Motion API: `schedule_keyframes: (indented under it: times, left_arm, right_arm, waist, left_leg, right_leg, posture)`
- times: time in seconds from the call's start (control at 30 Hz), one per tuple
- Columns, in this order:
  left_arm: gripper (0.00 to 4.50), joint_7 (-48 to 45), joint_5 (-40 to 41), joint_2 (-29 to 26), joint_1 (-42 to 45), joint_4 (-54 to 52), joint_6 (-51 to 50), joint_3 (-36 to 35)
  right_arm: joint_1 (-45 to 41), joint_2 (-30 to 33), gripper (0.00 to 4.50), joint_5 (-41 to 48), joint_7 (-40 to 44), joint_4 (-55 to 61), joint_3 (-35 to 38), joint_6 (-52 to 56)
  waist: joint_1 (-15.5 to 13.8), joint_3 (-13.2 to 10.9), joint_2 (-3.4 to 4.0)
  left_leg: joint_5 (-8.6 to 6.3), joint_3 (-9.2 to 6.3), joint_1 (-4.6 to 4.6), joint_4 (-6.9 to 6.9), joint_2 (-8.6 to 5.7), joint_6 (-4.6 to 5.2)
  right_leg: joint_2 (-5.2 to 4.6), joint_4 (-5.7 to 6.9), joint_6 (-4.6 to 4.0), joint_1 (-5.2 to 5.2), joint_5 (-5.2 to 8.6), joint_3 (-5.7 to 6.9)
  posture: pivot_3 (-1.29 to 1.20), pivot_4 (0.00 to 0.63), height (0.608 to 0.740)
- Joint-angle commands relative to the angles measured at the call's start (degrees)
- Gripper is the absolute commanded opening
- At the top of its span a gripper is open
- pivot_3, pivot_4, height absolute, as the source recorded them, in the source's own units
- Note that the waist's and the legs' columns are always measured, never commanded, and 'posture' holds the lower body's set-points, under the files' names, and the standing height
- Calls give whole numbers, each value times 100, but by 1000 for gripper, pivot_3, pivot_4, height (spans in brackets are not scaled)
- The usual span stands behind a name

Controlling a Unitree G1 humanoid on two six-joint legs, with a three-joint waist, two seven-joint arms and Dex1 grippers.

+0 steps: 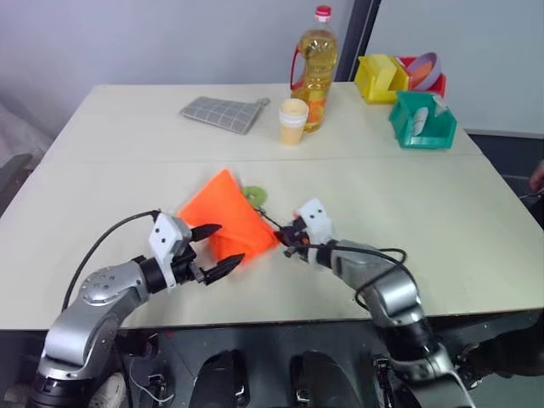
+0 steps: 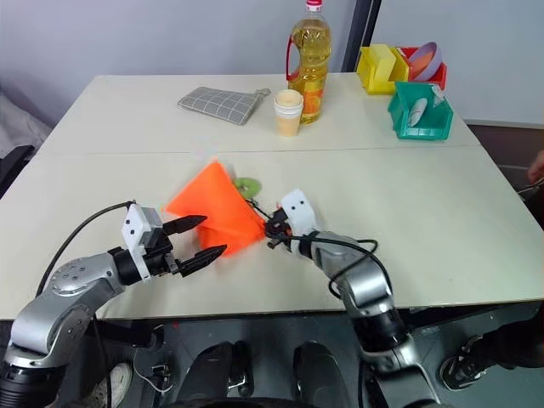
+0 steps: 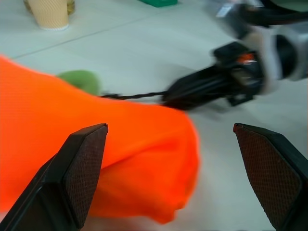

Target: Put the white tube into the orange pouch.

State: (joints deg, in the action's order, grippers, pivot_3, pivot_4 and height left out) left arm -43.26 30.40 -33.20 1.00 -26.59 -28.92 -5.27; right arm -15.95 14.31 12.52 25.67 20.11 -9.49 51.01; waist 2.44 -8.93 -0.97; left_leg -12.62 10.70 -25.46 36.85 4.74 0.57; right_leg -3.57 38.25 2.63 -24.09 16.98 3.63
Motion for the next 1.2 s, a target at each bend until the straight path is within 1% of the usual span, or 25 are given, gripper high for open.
schedule_keyframes:
  times: [0.03, 0.2, 0.27, 0.3, 0.33, 0.4, 0.47, 0.57, 0.7, 0.77, 0.93, 1.07, 1.2]
  left_arm:
    - [4488, -4, 1, 34, 134, 24, 135, 12]
    - [4488, -64, 0, 54, 299, 153, 160, 99]
    - [4488, -80, -9, 54, 354, 209, 170, 111]
    - [4488, -84, -4, 52, 369, 224, 175, 107]
    - [4488, -85, 10, 50, 379, 234, 174, 98]
    - [4488, -89, 27, 42, 386, 244, 177, 86]
    - [4488, -96, 32, 35, 358, 235, 194, 72]
    - [4488, -97, 53, 35, 340, 220, 191, 52]
    - [4488, -80, 65, 55, 358, 217, 183, 63]
    - [4488, -70, 56, 70, 386, 234, 186, 84]
    - [4488, -57, 31, 118, 476, 305, 211, 132]
    - [4488, -35, 23, 140, 484, 308, 220, 130]
    - [4488, 15, 14, 164, 431, 260, 229, 111]
  right_arm:
    - [306, 200, 209, 305, 41, 905, 196, 348]
    - [458, 424, 209, 318, 45, 1093, 33, 301]
    - [452, 507, 1253, 419, 153, 1084, 23, 355]
    - [457, 553, 1596, 501, 232, 1144, 38, 359]
    - [457, 581, 2147, 564, 267, 1205, 79, 331]
    - [399, 593, 3258, 609, 210, 1239, 237, 268]
    - [307, 599, 4165, 609, 121, 1197, 406, 214]
    - [5, 611, 4165, 632, 10, 980, 697, 165]
    - [-466, 373, 4165, 687, -229, 522, 933, 189]
    - [-679, 273, 4165, 546, -386, 136, 876, 104]
    - [-1396, -156, 4165, 124, -753, -1389, 620, -485]
    - [-1762, -611, 4165, 71, -830, -2342, 606, -884]
    - [-1877, -808, 4165, 11, -783, -2817, 541, -1093]
  waist:
    - [-1, 0, 0]
    - [4, 0, 0]
    - [3, 0, 0]
    - [-3, 0, -1]
    - [-4, 0, -1]
    - [-2, 0, -1]
    - [-2, 0, -1]
    - [-2, 0, -1]
    - [2, 0, -1]
    - [6, 0, -1]
    - [10, 0, -1]
    - [11, 0, -1]
    - [-5, 0, -1]
  left_leg:
    - [-12, -1, 0, -1, 0, 21]
    - [-15, -1, 2, 0, 0, 25]
    - [-14, -1, 1, 1, 0, 26]
    - [-14, -1, 1, 1, 0, 26]
    - [-14, -1, 1, 1, 0, 28]
    - [-11, -1, 1, 1, 0, 33]
    - [-9, -2, 1, 1, 0, 36]
    - [-9, -1, 1, 2, 0, 35]
    - [-9, -2, 2, 3, 0, 36]
    - [-8, -1, 1, 2, 0, 38]
    - [-3, 2, 1, 5, 0, 42]
    - [17, 3, 0, 3, 0, 9]
    - [18, 4, 0, 3, 0, 9]
  right_leg:
    - [0, 0, 0, 0, 0, 0]
    - [2, 0, -2, 0, 1, 0]
    - [2, -1, -2, 0, 1, 1]
    - [2, -1, -2, 0, 1, 1]
    - [2, -1, -2, 0, 1, 1]
    - [3, -2, -2, 0, 1, 1]
    - [3, -2, -1, 0, 1, 1]
    - [3, -2, -2, 1, 1, 1]
    - [4, -1, -2, 1, 1, 1]
    - [5, -1, 0, 0, 0, 1]
    - [7, 0, 7, 1, -4, 1]
    - [10, 2, 18, 0, -9, 1]
    - [11, 2, 21, 0, -11, 1]
  posture:
    - [0, 150, 740]
    - [0, 150, 740]
    - [0, 150, 740]
    - [0, 150, 740]
    - [0, 150, 740]
    - [0, 150, 740]
    - [0, 150, 740]
    - [0, 150, 740]
    - [0, 150, 740]
    - [0, 150, 740]
    - [0, 150, 740]
    - [0, 150, 740]
    - [0, 150, 740]
